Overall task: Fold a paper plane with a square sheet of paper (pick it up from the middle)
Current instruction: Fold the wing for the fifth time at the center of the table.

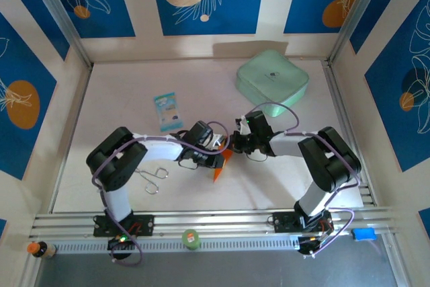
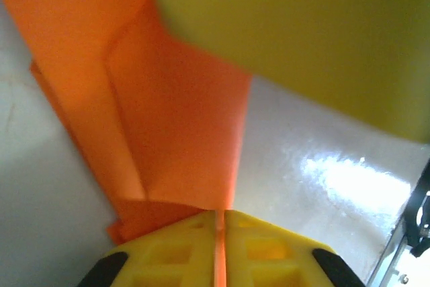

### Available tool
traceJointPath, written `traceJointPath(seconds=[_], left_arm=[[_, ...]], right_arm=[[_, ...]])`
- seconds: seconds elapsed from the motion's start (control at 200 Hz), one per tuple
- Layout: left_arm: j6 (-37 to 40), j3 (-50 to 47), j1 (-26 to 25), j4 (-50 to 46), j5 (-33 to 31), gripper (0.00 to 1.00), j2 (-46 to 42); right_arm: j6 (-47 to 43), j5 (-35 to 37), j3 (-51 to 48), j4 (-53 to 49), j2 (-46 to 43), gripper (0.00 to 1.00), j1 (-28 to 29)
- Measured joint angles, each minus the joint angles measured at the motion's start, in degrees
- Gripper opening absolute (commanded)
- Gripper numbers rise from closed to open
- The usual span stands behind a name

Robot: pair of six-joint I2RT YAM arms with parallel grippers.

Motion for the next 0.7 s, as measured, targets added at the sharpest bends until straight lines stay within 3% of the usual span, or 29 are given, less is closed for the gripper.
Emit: traceJointPath(seconds=[0.24,0.475,0.695], left_arm=[[-0.35,-0.26,0.0,1.22,0.35,0.06,0.2],[-0.33,-0.42,0.0,1.44,0.52,0.01,0.2],[-0.33,-0.42,0.07,2.01,1.42,0.0,0.61]], right_arm=[[-0.44,0.2,-0.74,-0.87,-2.47,0.0,-1.84],[-1.55,-1.42,-0.39,-0.44,4.15,0.0,-2.78],[-1.97,-3.39,-0.11,0.63,5.03,0.0,-8.24]])
